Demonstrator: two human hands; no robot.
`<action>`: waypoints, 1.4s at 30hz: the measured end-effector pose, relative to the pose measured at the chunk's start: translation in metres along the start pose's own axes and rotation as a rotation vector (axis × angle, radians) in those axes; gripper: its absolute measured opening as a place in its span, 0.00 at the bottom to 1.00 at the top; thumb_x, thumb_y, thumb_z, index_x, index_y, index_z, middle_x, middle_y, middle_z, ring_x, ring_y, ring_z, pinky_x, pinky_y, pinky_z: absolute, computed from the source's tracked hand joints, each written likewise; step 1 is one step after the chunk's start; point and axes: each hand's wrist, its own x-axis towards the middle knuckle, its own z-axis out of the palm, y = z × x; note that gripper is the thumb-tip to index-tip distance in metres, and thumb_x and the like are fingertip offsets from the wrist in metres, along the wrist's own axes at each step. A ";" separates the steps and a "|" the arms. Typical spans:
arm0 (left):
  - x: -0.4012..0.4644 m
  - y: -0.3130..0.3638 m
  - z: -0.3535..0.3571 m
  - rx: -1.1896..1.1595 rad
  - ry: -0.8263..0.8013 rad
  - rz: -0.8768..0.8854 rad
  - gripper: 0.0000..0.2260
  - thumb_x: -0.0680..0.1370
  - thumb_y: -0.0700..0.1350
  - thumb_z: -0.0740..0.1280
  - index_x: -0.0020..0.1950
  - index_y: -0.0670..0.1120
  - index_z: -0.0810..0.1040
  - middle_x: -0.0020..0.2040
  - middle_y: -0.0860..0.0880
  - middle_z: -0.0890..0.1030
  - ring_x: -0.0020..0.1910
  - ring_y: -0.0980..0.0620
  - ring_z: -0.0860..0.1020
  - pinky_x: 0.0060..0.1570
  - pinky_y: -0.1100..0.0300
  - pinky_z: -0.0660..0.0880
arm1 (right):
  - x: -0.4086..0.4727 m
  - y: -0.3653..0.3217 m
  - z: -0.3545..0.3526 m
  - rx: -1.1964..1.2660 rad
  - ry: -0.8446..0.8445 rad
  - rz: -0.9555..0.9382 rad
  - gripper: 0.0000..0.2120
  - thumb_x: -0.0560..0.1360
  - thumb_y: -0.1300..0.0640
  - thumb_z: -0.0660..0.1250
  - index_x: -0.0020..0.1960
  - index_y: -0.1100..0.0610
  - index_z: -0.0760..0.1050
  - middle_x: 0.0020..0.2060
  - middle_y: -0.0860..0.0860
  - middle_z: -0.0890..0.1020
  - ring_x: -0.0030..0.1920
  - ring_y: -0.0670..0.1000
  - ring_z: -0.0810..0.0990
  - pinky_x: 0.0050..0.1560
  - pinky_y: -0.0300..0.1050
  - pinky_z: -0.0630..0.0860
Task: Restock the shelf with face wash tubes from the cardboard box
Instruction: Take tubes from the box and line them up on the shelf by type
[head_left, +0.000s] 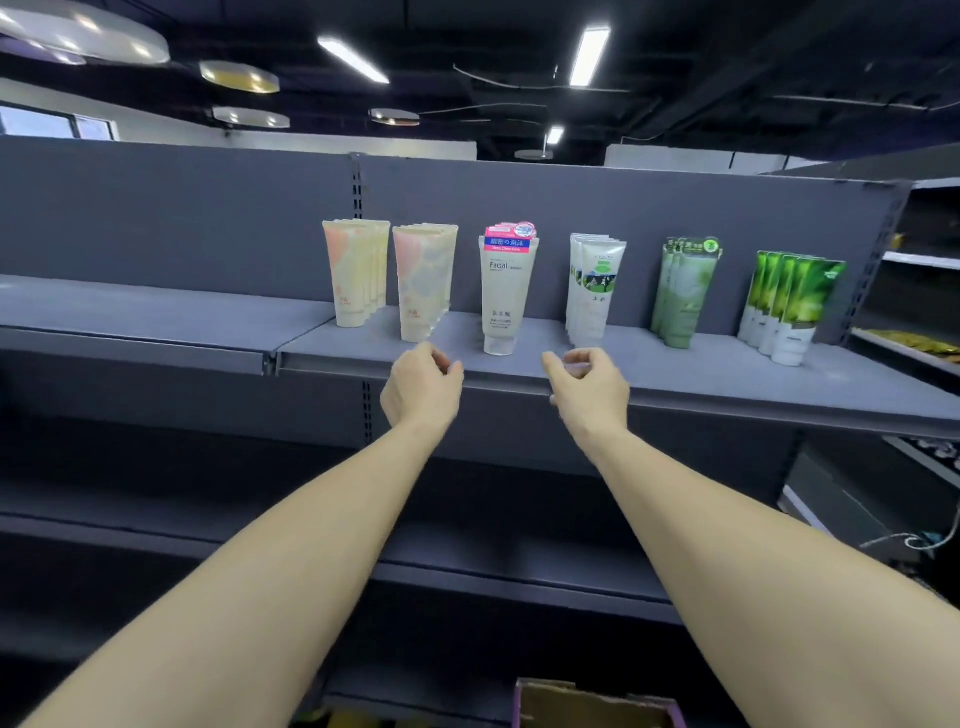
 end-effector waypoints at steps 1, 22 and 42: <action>-0.014 0.002 0.002 0.000 -0.018 -0.011 0.07 0.78 0.52 0.65 0.48 0.50 0.78 0.45 0.54 0.80 0.41 0.53 0.75 0.39 0.59 0.68 | -0.007 0.007 -0.007 0.001 -0.015 0.010 0.17 0.71 0.39 0.68 0.53 0.48 0.74 0.42 0.43 0.80 0.44 0.50 0.83 0.48 0.52 0.81; -0.242 -0.063 0.153 0.012 -0.476 -0.223 0.09 0.76 0.51 0.68 0.54 0.49 0.77 0.45 0.54 0.80 0.49 0.51 0.79 0.43 0.60 0.72 | -0.126 0.227 -0.070 -0.222 -0.421 0.356 0.30 0.74 0.42 0.69 0.72 0.50 0.67 0.60 0.50 0.78 0.58 0.52 0.77 0.55 0.44 0.72; -0.378 -0.218 0.305 0.215 -0.973 -0.511 0.14 0.73 0.44 0.66 0.59 0.50 0.77 0.53 0.46 0.82 0.55 0.45 0.79 0.55 0.55 0.76 | -0.239 0.474 -0.051 -0.388 -0.522 1.005 0.29 0.73 0.52 0.72 0.71 0.54 0.67 0.58 0.52 0.80 0.57 0.53 0.79 0.54 0.37 0.70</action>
